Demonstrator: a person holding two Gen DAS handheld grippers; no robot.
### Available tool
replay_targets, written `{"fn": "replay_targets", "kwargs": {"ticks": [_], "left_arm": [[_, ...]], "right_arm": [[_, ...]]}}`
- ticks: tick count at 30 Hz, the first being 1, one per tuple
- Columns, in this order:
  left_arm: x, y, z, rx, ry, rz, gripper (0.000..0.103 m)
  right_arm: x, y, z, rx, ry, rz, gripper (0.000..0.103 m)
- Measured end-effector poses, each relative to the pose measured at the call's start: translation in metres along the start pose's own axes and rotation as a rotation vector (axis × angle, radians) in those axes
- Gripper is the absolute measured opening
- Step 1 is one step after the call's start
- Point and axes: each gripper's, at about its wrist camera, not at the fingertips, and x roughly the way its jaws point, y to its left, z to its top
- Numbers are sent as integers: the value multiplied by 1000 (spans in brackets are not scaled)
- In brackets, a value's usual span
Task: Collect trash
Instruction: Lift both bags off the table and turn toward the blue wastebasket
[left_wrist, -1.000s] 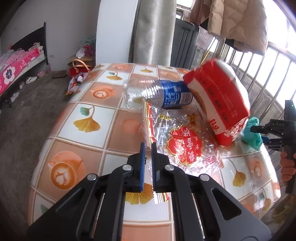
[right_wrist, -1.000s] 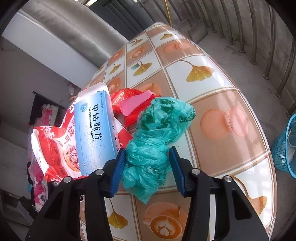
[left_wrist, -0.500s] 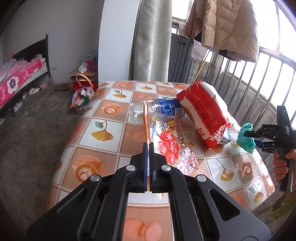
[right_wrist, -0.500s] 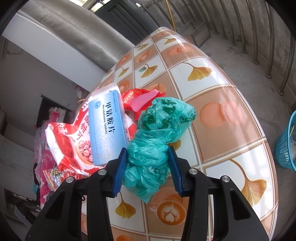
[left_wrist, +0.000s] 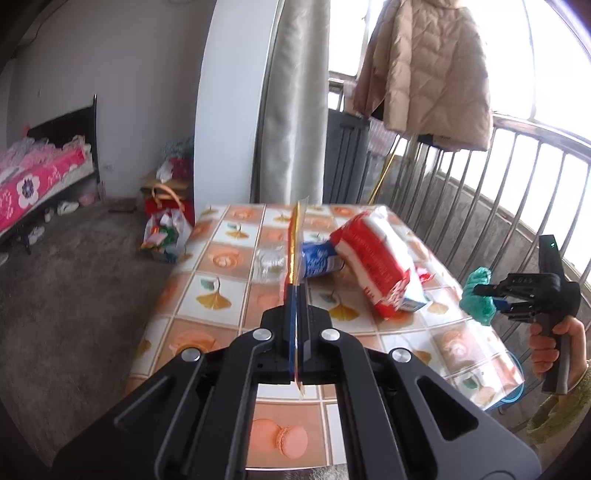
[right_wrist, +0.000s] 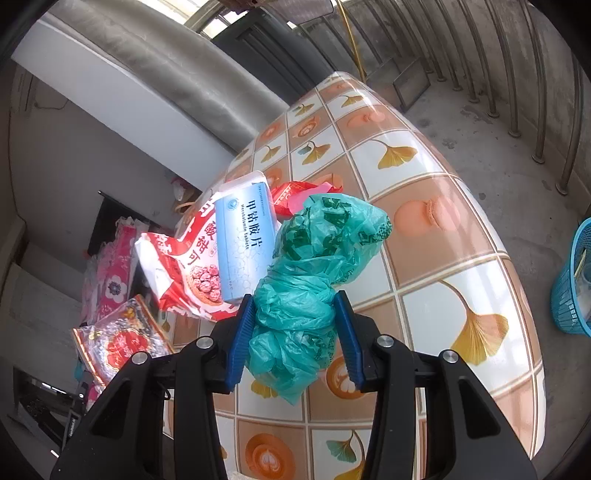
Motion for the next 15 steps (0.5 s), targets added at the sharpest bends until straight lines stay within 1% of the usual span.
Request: {"fn": "replay_targets", "kwargs": {"ticks": [7, 11, 15], "left_arm": [[-40, -21, 16, 66, -88, -31, 0], [-58, -37, 27, 110, -127, -71, 0], [-75, -61, 39, 183, -179, -122, 0]], "right_arm": [[-24, 4, -8, -18, -32, 28, 43], [-40, 5, -13, -30, -56, 42, 43], [-61, 1, -18, -35, -92, 53, 43]]}}
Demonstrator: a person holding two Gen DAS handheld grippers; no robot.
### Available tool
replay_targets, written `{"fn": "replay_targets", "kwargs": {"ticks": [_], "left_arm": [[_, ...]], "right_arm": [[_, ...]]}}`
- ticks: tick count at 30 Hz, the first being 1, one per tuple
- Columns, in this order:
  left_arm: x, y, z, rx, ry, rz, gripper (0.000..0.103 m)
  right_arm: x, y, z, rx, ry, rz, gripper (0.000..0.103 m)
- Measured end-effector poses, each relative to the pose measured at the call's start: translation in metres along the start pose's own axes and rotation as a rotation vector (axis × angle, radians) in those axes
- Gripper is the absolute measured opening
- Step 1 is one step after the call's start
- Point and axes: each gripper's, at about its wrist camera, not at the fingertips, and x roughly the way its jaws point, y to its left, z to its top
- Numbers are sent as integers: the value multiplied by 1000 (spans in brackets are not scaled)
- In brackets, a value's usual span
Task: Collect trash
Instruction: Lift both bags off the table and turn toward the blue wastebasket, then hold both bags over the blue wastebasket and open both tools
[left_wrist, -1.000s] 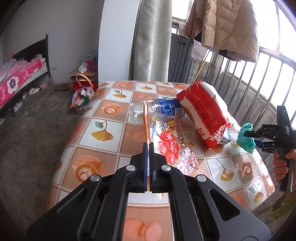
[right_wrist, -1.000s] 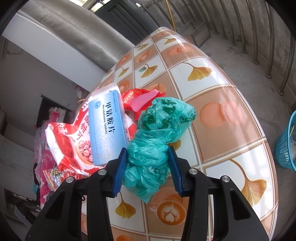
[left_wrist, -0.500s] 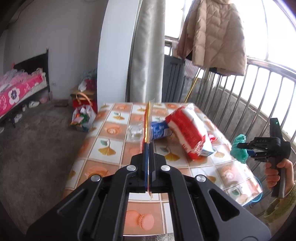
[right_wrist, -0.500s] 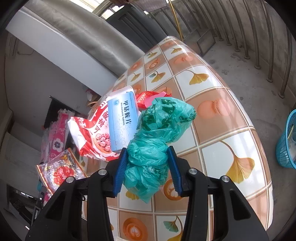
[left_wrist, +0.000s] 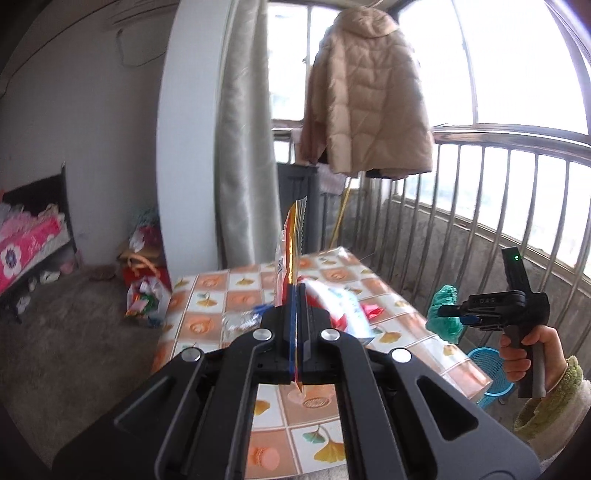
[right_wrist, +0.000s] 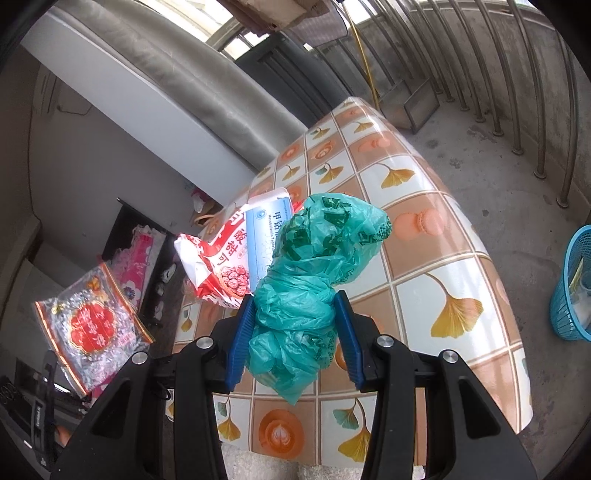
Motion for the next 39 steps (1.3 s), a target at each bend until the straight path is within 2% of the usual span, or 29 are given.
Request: {"fn": "replay_targets", "kwargs": {"ticks": [5, 11, 20, 23, 26, 30, 39], "left_arm": [[-3, -33, 24, 57, -41, -108, 0], [19, -94, 49, 127, -77, -301, 0], [78, -218, 54, 209, -21, -609, 0], [109, -269, 46, 223, 39, -716, 0], [138, -315, 30, 241, 113, -787, 0], [193, -383, -1, 260, 267, -883, 0], [288, -498, -78, 363, 499, -936, 0]], "right_arm": [[-33, -10, 0, 14, -67, 6, 43], [-89, -41, -3, 69, -185, -21, 43], [-170, -123, -17, 236, -368, -143, 43], [-190, -161, -25, 323, -412, -188, 43], [-202, -200, -35, 417, -445, -230, 43], [-207, -254, -50, 541, -462, -278, 43], [-177, -364, -65, 764, -447, -303, 43]]}}
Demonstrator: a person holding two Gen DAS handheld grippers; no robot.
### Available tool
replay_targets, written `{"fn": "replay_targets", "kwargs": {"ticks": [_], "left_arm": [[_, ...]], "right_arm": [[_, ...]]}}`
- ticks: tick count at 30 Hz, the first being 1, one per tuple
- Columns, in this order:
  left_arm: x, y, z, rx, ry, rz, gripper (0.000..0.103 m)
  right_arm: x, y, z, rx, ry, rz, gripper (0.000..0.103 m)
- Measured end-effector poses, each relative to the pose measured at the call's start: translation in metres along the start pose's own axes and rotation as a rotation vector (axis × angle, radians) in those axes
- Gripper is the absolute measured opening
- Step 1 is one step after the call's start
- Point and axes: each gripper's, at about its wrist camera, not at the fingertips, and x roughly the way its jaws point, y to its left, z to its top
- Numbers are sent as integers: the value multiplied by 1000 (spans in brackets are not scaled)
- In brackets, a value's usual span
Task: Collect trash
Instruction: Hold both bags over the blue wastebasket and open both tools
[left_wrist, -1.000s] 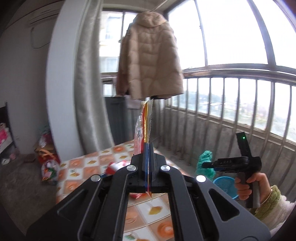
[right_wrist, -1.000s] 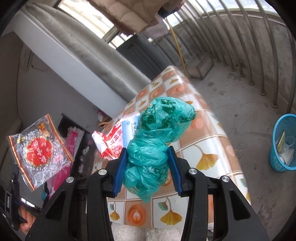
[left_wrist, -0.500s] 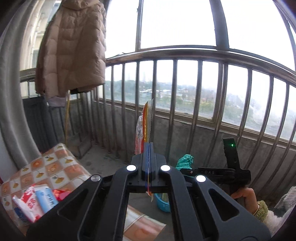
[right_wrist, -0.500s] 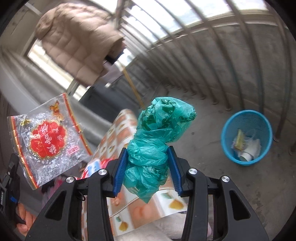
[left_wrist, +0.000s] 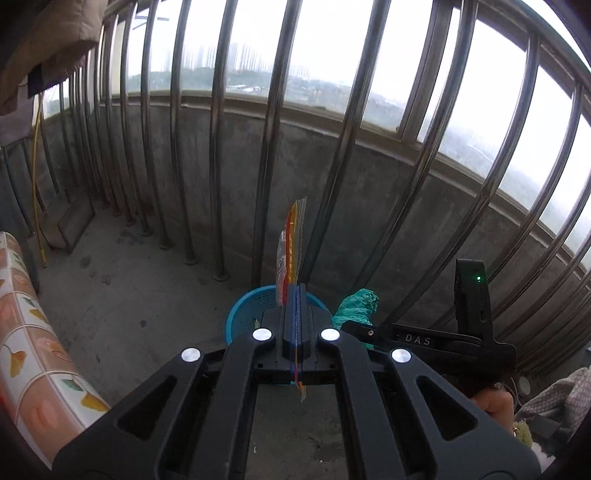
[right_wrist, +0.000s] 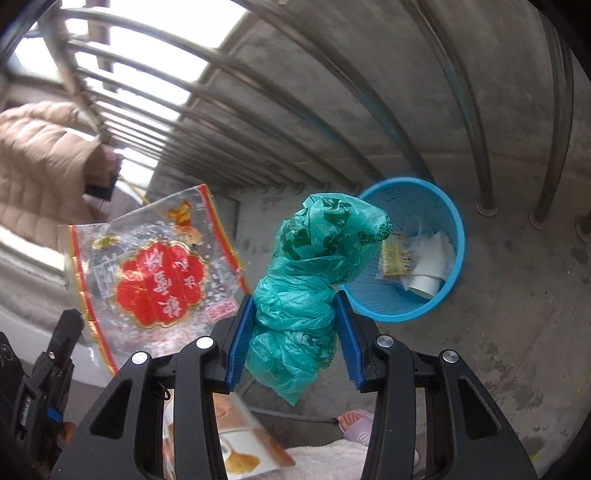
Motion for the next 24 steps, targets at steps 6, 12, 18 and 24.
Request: {"fn": "replay_targets", "kwargs": {"ticks": [6, 12, 18, 24], "left_arm": [[84, 11, 4, -35, 135, -41, 0], [150, 30, -10, -92, 328, -31, 18], [146, 43, -15, -130, 338, 32, 42], [95, 37, -1, -96, 239, 97, 55]], "right_arm": [[50, -35, 21, 73, 28, -35, 43], [99, -72, 45, 141, 21, -109, 69], [136, -99, 49, 143, 115, -214, 71], [112, -86, 41, 127, 62, -197, 74]]}}
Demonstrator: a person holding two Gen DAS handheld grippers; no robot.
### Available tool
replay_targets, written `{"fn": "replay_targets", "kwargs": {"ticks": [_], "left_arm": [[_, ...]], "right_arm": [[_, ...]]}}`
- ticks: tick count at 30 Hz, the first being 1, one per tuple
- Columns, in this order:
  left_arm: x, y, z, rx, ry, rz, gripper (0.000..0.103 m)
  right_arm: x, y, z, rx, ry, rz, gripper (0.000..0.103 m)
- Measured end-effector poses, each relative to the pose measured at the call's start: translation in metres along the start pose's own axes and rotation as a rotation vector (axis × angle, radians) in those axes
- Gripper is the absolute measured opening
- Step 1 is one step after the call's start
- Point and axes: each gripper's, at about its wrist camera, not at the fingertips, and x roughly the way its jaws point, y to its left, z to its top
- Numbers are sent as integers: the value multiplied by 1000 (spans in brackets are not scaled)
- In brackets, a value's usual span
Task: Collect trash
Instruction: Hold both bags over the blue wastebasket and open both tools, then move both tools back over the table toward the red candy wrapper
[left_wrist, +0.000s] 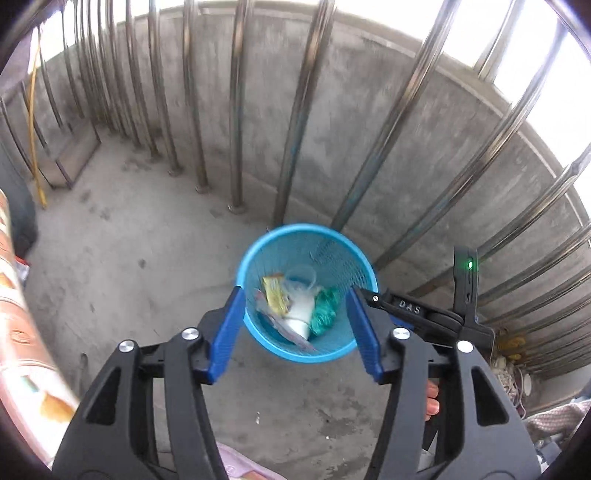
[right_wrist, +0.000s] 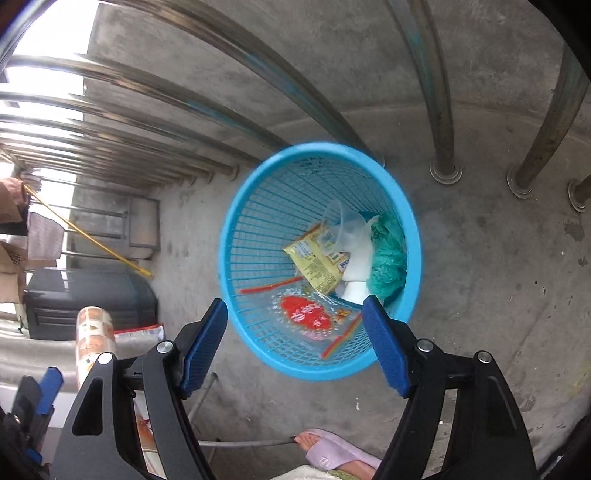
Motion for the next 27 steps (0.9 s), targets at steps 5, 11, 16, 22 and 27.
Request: {"fn": "replay_targets", "kwargs": {"ticks": [5, 11, 16, 22, 27], "left_arm": [[-56, -3, -4, 3, -73, 15, 62], [-134, -2, -30, 14, -161, 38, 72], [-193, 16, -77, -21, -204, 73, 75], [-255, 54, -141, -109, -303, 191, 80], [-308, 94, -204, -216, -384, 301, 81]], "right_arm": [[-37, 16, -16, -44, -73, 46, 74], [-85, 57, -43, -138, -119, 113, 74], [-113, 99, -67, -252, -105, 141, 74], [-135, 155, -106, -427, -46, 189, 75], [-143, 206, -149, -581, 23, 218, 78]]}}
